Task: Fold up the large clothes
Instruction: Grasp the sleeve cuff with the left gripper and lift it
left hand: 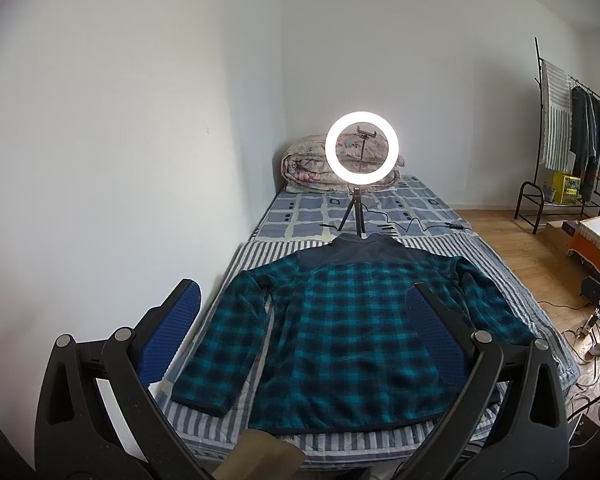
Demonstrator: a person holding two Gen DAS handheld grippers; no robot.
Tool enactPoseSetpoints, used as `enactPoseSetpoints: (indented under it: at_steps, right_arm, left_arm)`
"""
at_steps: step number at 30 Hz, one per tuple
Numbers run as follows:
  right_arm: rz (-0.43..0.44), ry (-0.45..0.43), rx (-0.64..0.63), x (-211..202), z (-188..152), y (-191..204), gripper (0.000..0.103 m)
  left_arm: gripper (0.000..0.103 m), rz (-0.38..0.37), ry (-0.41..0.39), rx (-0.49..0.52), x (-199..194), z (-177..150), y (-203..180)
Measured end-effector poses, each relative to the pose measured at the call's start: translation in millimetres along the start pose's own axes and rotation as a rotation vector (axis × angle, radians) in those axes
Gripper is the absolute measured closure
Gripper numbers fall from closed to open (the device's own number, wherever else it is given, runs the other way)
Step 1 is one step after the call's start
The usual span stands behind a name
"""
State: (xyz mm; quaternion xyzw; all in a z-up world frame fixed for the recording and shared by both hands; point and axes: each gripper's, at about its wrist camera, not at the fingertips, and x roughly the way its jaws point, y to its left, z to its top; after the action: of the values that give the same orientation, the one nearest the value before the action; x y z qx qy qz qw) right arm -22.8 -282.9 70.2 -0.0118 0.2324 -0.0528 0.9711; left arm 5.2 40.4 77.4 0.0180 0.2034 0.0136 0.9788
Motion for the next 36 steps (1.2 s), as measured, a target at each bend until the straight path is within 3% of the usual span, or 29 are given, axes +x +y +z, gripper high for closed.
enactPoseSetpoints:
  at_steps: [6, 11, 13, 16, 20, 25, 28, 32, 36]
  right_arm:
    - [0.072, -0.015, -0.019, 10, 3, 18, 0.0]
    - [0.136, -0.056, -0.027, 26, 1, 38, 0.0]
    - [0.165, -0.068, -0.033, 38, 0, 46, 0.0]
    - [0.191, -0.07, -0.048, 60, -2, 58, 0.0]
    - [0.259, -0.013, -0.044, 97, -8, 72, 0.0]
    - [0.344, 0.07, -0.03, 138, -22, 89, 0.001]
    - [0.403, 0.113, -0.031, 158, -37, 97, 0.006]
    - [0.428, 0.219, -0.006, 182, -61, 89, 0.027]
    - [0.415, 0.272, 0.064, 193, -86, 58, 0.028]
  left_arm:
    - [0.0, 0.057, -0.012, -0.034, 19, 12, 49]
    - [0.002, 0.088, 0.051, -0.105, 46, -8, 94]
    - [0.007, 0.104, 0.094, -0.128, 57, -25, 111]
    - [0.023, 0.12, 0.202, -0.177, 89, -60, 136]
    - [0.034, 0.105, 0.356, -0.298, 133, -115, 169]
    - [0.045, 0.091, 0.489, -0.438, 177, -172, 201]
    - [0.045, 0.1, 0.55, -0.481, 206, -203, 210]
    - [0.046, 0.079, 0.636, -0.569, 238, -241, 222]
    - [0.045, 0.102, 0.668, -0.624, 255, -264, 232]
